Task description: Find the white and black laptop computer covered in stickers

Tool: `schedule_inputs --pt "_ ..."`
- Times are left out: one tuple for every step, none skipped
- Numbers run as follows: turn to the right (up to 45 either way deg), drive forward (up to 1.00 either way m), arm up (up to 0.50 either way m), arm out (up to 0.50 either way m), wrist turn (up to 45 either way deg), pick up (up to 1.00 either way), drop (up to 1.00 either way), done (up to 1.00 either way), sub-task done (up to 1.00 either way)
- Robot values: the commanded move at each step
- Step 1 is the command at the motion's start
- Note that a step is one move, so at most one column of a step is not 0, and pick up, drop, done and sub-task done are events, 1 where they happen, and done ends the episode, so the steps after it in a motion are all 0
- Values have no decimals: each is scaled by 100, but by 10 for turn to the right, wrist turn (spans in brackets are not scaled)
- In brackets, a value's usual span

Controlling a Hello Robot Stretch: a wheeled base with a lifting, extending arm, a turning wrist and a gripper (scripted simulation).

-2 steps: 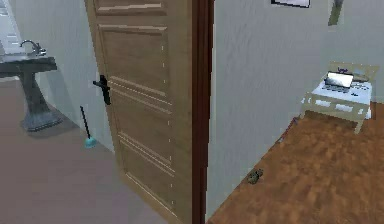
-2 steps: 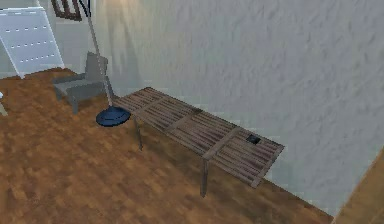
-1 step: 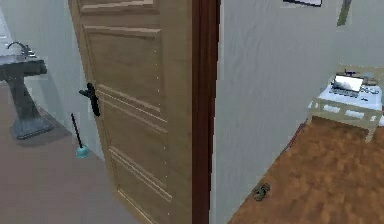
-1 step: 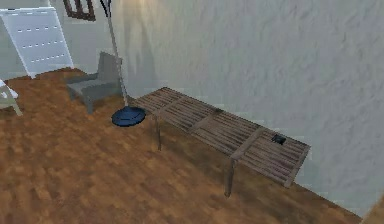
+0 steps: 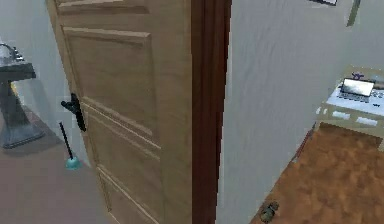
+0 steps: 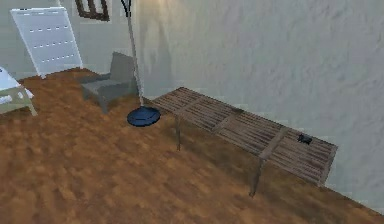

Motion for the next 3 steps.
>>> schedule_inputs --pt "450 0 0 0 0 0 0 0 0" --pt "390 0 0 0 0 0 0 0 0" --pt "0 40 0 0 0 0 0 0 0"
